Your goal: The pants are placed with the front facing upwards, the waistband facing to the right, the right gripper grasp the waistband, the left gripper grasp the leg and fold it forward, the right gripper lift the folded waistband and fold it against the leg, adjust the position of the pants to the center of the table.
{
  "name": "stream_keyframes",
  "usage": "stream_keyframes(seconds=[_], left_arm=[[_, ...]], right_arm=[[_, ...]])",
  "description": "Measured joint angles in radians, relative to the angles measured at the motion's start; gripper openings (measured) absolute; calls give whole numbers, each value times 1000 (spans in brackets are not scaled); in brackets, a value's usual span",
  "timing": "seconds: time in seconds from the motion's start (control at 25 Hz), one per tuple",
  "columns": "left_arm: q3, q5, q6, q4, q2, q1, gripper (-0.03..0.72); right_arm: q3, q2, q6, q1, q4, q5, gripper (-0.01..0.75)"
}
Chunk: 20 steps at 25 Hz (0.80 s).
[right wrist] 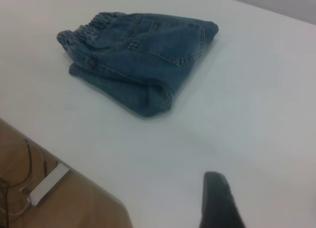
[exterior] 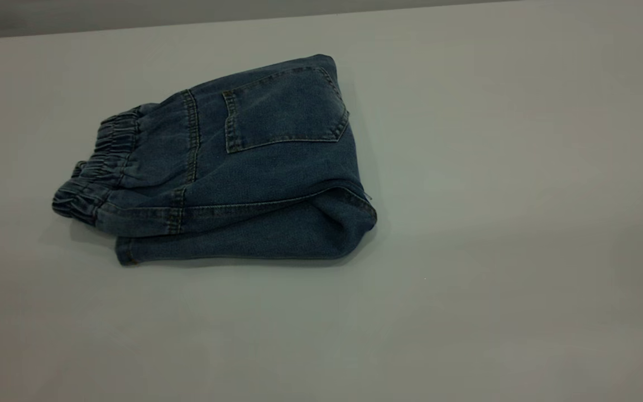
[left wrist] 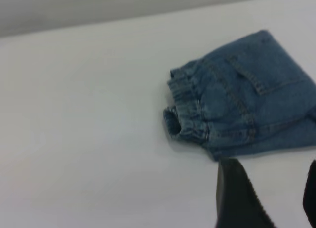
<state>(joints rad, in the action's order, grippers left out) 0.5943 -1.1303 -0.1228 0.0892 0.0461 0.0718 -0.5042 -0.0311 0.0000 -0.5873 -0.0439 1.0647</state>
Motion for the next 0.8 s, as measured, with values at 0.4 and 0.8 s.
stream_keyframes(seconds=[0.4,0.8], left_arm=[[-89,51,0,-4,0,0,314],[-89,49,1,-4,0,0,314]], right_arm=[[0,0,0,47,-18,0,355],[-1,32,0,443,-15,0,355]])
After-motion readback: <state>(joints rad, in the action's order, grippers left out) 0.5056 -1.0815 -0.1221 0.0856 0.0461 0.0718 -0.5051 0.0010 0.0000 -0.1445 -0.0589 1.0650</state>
